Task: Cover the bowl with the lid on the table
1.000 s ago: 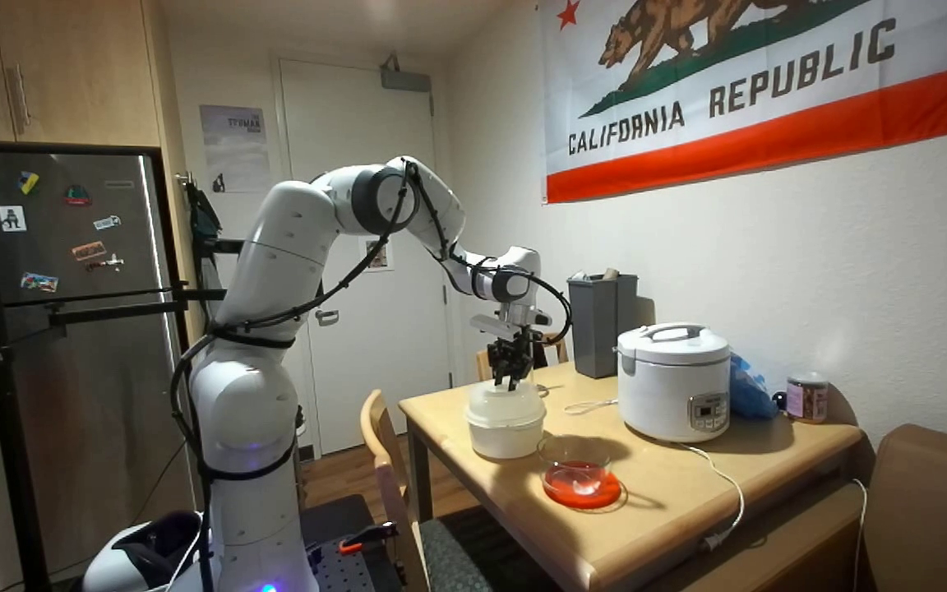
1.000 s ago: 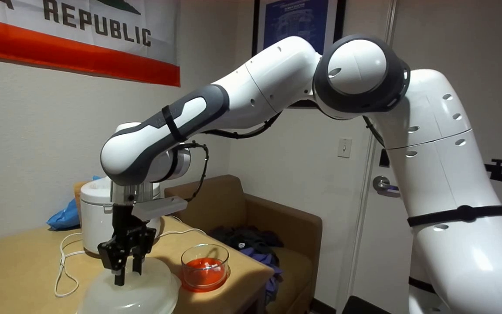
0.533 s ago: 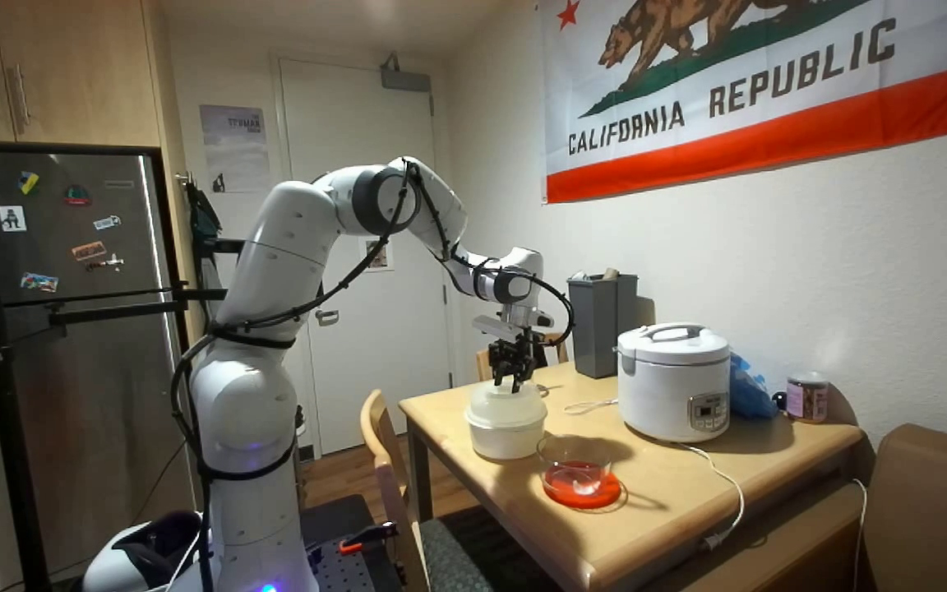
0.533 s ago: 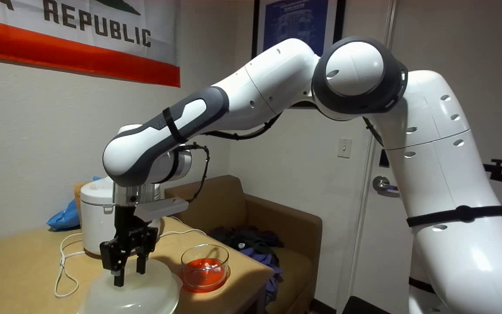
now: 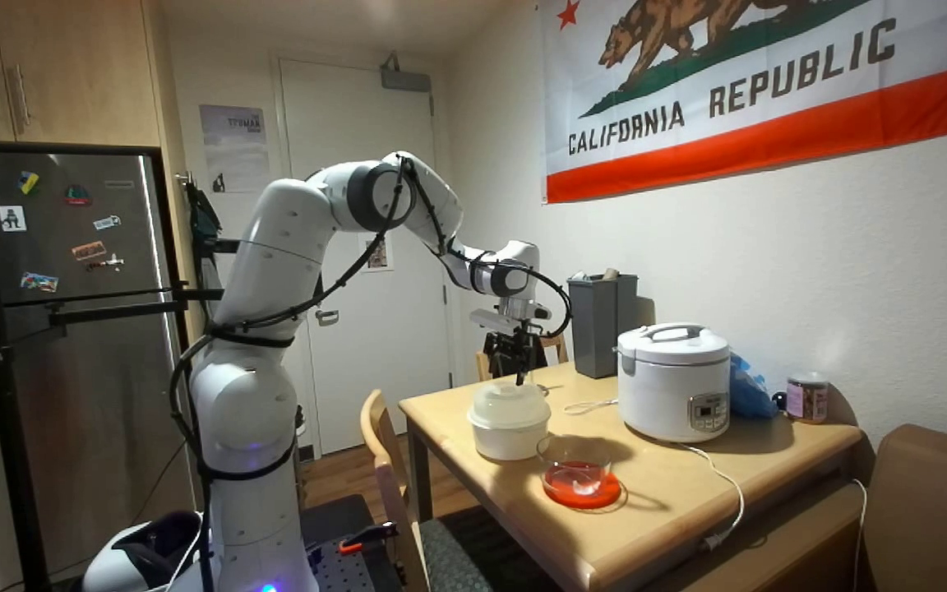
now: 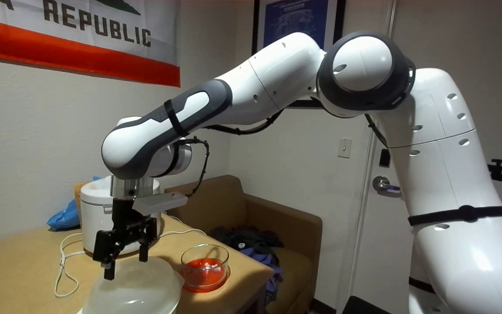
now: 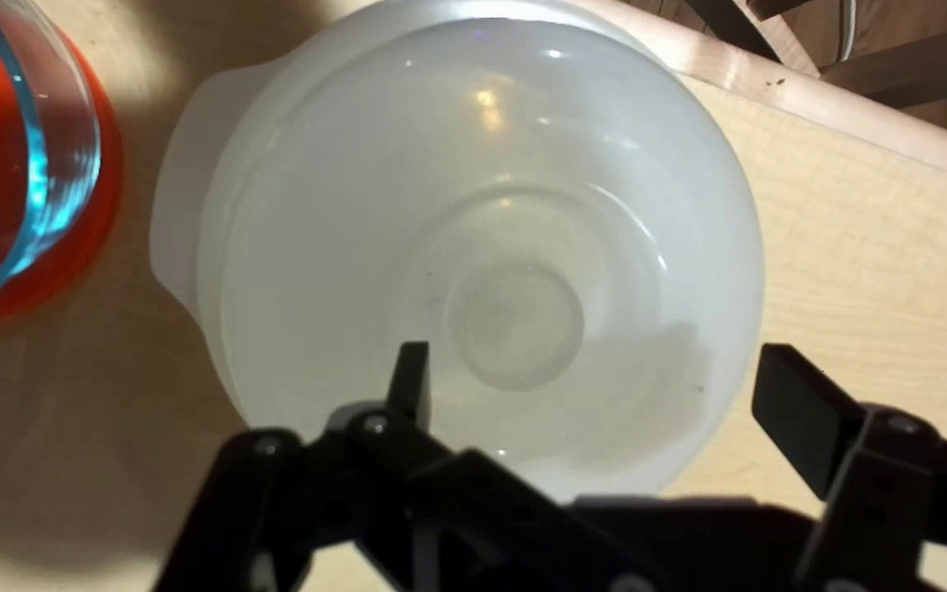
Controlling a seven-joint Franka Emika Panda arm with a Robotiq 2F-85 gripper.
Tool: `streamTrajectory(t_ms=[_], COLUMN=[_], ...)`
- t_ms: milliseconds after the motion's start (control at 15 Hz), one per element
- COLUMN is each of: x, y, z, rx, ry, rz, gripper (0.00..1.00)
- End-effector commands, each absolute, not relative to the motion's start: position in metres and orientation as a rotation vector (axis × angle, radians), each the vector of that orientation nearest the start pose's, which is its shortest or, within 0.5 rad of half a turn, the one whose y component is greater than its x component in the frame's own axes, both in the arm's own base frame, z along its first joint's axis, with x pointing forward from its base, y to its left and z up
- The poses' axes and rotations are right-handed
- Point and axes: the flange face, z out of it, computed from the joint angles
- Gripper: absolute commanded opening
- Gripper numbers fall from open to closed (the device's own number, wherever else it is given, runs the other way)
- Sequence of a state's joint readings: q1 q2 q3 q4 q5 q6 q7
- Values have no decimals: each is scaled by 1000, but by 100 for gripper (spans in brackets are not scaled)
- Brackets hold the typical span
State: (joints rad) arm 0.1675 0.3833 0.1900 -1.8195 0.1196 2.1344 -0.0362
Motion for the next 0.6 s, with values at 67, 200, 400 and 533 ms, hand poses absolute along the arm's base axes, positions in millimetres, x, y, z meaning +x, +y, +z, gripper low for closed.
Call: streamTrajectory(t_ms=[67,200,400,533], x=[569,561,552,565], y=[226,232,239,242], z=[374,390,407,402], rx=[-2943,-2944,-2943,-2939], ry=[-500,-525,-551,-557], rz=[88,51,2,-2], gripper=[100,100,100,100])
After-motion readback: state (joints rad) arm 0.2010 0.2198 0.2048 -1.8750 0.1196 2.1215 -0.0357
